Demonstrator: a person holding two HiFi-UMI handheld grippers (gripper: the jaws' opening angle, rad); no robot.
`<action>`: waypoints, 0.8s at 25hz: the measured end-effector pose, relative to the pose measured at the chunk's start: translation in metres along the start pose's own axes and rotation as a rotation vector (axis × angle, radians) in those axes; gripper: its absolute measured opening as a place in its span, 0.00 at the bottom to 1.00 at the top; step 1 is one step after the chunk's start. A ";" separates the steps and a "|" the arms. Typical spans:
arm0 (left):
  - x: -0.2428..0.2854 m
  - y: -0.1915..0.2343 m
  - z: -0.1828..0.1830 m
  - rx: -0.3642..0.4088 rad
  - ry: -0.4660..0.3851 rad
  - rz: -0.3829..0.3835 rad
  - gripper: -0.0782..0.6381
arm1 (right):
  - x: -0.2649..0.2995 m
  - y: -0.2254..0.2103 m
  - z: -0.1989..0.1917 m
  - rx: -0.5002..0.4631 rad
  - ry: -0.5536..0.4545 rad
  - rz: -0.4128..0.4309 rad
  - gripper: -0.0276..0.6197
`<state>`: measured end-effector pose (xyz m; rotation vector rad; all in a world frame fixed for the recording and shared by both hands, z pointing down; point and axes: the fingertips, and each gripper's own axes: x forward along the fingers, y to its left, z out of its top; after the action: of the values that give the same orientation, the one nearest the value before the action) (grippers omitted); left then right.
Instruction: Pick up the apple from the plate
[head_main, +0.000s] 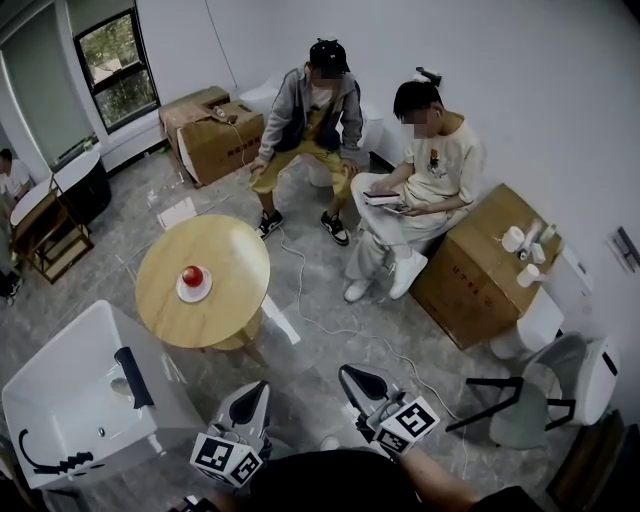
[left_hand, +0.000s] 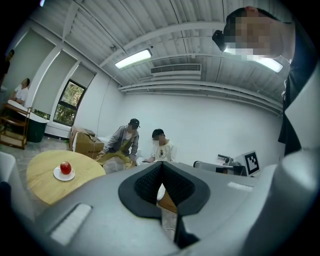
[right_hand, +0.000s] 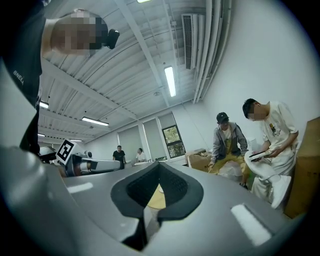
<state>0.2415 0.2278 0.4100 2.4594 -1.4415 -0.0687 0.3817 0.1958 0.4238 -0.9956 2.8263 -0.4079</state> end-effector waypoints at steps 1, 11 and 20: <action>0.002 0.003 -0.001 -0.003 0.001 0.001 0.14 | 0.003 -0.003 -0.001 0.004 0.002 -0.005 0.05; 0.033 0.076 0.013 -0.033 0.014 -0.027 0.14 | 0.074 -0.021 -0.008 0.014 0.025 -0.051 0.05; 0.047 0.187 0.035 -0.084 0.033 -0.032 0.14 | 0.178 -0.028 -0.024 0.034 0.074 -0.104 0.05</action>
<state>0.1002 0.0945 0.4322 2.4045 -1.3581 -0.0926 0.2555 0.0675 0.4508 -1.1476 2.8298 -0.5122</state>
